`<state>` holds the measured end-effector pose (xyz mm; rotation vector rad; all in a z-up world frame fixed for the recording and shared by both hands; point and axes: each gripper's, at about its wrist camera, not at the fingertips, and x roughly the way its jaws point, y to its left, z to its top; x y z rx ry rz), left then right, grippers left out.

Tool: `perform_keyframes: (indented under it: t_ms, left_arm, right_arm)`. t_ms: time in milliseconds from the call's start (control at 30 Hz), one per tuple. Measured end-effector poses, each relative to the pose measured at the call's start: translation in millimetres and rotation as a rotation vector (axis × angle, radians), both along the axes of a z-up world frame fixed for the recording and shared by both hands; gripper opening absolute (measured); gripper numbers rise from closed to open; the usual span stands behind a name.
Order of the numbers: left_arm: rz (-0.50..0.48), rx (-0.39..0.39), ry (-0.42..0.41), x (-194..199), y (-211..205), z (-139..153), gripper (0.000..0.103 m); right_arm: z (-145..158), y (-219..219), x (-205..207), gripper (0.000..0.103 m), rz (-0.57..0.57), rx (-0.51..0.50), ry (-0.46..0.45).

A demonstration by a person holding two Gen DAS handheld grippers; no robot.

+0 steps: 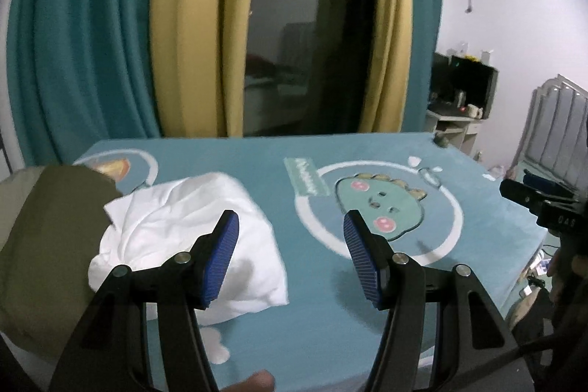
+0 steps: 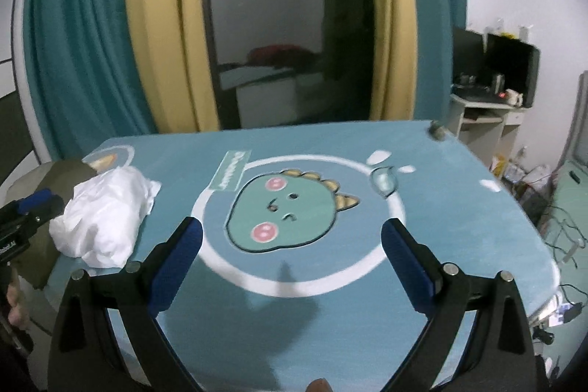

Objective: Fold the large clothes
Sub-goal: 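Place the bundled jacket at the bed cover edge and release both grippers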

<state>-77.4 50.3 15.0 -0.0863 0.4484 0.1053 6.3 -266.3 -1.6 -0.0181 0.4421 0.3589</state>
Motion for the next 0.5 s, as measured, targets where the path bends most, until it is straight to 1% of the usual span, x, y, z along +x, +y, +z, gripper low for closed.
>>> perform_keyframes:
  t_ms: [67,200,300,400,500]
  left_arm:
    - [-0.007,0.012,-0.026,-2,-6,5,0.063]
    - [-0.011,0.046,-0.088,-7,-17,19,0.072]
    - [-0.01,0.05,-0.142,-11,-22,27,0.073]
    - [-0.016,0.048,-0.152,-10,-26,29,0.073]
    - [-0.022,0.045,-0.145,-8,-26,28,0.073]
  right_arm:
    - [7,-6,-6,0.097,-0.015,0.001,-0.028]
    - [20,-18,-15,0.097,-0.027,0.008,-0.075]
    - [27,-23,-20,0.097,-0.035,0.014,-0.105]
    - [30,-26,-21,0.098,-0.033,0.015,-0.12]
    - [30,-25,-21,0.098,-0.03,0.013,-0.125]
